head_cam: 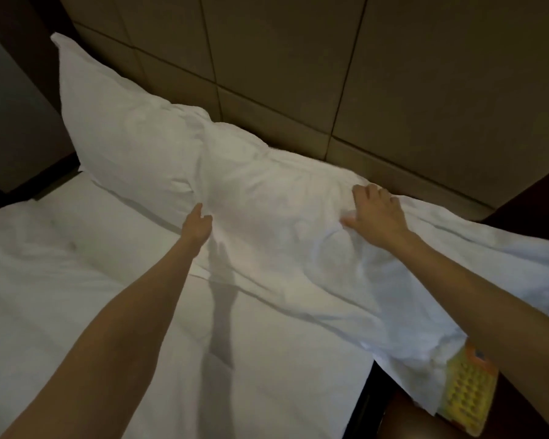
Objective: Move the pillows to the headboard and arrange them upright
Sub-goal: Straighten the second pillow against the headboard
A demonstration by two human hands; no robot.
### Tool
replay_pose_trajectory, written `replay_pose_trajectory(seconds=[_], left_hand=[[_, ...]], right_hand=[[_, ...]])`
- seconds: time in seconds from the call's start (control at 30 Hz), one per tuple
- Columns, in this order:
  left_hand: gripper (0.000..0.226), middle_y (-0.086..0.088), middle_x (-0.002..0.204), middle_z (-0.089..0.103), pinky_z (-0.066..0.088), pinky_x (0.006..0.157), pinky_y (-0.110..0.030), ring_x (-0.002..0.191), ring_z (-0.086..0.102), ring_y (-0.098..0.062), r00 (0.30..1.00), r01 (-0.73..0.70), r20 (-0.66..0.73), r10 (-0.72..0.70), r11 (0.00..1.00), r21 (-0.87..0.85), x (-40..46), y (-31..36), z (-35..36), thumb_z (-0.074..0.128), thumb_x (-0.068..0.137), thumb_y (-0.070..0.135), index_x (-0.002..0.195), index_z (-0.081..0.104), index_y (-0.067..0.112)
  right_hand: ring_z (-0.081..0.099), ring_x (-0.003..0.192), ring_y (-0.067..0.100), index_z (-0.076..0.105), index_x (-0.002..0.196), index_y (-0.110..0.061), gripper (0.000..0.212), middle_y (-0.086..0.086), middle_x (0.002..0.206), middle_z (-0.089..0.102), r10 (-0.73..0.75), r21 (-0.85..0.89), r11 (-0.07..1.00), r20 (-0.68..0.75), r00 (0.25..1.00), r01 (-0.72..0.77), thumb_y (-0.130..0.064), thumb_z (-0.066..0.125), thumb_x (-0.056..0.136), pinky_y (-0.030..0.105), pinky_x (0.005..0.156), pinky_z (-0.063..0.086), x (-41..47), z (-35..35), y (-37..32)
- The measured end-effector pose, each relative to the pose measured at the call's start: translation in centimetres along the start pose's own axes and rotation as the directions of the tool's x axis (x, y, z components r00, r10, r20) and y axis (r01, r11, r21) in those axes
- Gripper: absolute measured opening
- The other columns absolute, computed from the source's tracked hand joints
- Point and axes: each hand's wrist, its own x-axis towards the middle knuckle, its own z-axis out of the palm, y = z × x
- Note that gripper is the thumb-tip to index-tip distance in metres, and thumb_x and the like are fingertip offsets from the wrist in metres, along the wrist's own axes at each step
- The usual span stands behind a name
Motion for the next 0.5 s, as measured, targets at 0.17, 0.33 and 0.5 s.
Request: replay_pose_trajectory(seconds=[0.17, 0.33, 0.5], left_hand=[[0.056, -0.012, 0.154, 0.033, 0.03, 0.114, -0.043, 0.139, 0.035, -0.03, 0.992, -0.081, -0.097, 0.078, 0.996, -0.026, 2.0, 1.8, -0.4, 0.041, 0.098, 0.023, 0.151, 0.023, 0.018], [0.059, -0.003, 0.158, 0.027, 0.028, 0.116, -0.04, 0.142, 0.03, -0.027, 0.984, -0.175, 0.044, 0.173, 0.983, 0.047, 3.3, 4.2, -0.2, 0.039, 0.099, 0.032, 0.153, 0.017, 0.025], [0.067, -0.001, 0.159, 0.024, 0.028, 0.116, -0.043, 0.143, 0.028, -0.027, 0.962, -0.165, 0.237, 0.137, 0.981, 0.104, 3.3, 5.5, -0.6, 0.043, 0.093, 0.014, 0.153, 0.015, 0.029]], right_hand=[[0.044, 0.12, 0.036, 0.03, 0.142, -0.011, 0.077, 0.017, 0.135, 0.047, -0.056, 0.071, 0.996, -0.059, 0.997, 0.06, -0.052, 0.059, 0.082, 0.047, 0.096, 0.036, 2.3, 1.7, -2.8], [0.047, 0.114, 0.036, 0.027, 0.143, -0.012, 0.075, 0.018, 0.131, 0.048, -0.085, 0.017, 0.996, -0.059, 0.995, 0.086, -0.053, 0.053, 0.087, 0.047, 0.093, 0.039, 3.7, 2.4, -3.4], [0.045, 0.119, 0.035, 0.021, 0.147, -0.01, 0.075, 0.018, 0.134, 0.046, -0.072, -0.032, 0.997, 0.018, 0.997, 0.073, -0.053, 0.046, 0.091, 0.046, 0.098, 0.036, 4.3, 2.8, -2.7]])
